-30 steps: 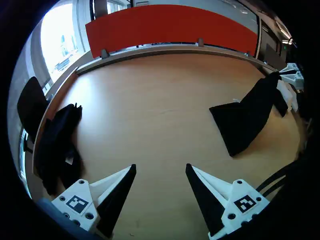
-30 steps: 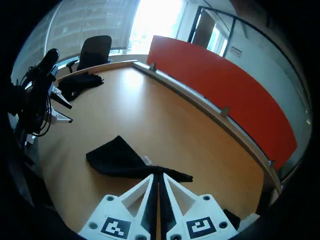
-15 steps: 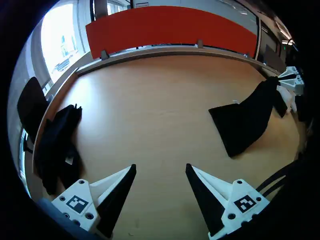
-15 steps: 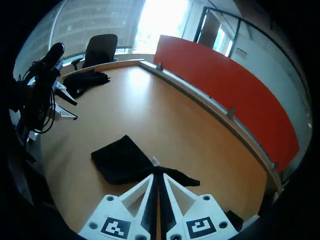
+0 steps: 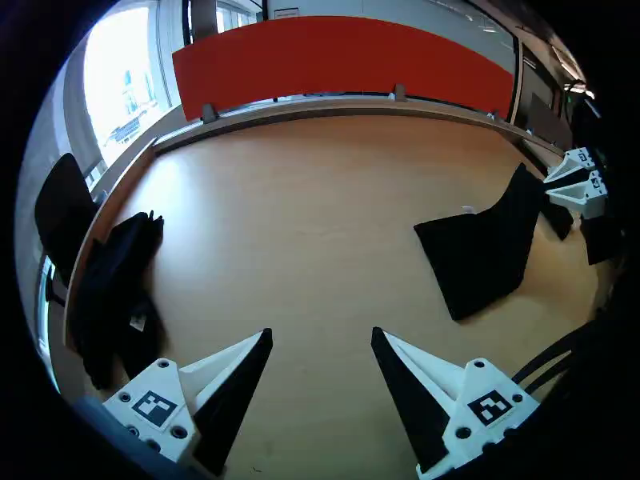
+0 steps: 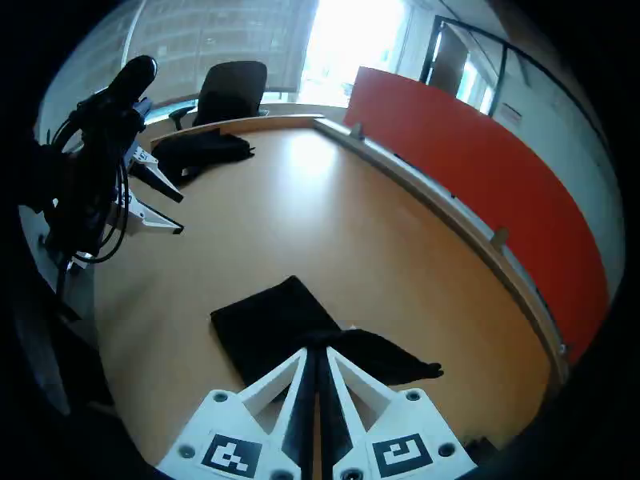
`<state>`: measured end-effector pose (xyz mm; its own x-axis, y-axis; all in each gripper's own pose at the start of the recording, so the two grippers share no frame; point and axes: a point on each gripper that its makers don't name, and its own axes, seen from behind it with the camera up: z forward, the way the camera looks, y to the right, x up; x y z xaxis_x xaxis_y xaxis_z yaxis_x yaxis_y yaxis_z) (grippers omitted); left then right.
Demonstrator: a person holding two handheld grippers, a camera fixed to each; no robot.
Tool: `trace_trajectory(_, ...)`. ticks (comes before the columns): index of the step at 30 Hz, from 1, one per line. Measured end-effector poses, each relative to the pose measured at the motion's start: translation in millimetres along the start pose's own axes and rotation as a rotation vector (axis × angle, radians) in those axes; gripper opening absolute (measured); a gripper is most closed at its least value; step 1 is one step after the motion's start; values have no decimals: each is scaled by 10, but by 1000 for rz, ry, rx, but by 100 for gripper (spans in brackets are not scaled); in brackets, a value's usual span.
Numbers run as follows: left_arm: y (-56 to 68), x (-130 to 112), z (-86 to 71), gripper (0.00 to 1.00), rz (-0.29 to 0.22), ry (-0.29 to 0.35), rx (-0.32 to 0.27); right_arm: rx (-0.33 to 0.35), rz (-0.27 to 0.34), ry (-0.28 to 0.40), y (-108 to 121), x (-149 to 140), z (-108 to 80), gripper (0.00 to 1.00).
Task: Fold towel
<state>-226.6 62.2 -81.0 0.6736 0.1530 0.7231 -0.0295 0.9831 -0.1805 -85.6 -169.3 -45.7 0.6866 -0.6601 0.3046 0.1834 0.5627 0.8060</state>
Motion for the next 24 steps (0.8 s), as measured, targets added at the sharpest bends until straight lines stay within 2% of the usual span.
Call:
trace_trajectory(11, -1, 12, -36, 92, -11, 6, 0, 83, -38, -9, -298, 58, 252, 8)
trace_trajectory(19, -69, -20, -93, 91, -18, 8, 12, 152, -64, -26, -569, 62, 451, 8)
trace_trajectory(24, -113, -38, -115, 92, -28, 8, 17, 178, -66, -42, -664, 22, 535, 8)
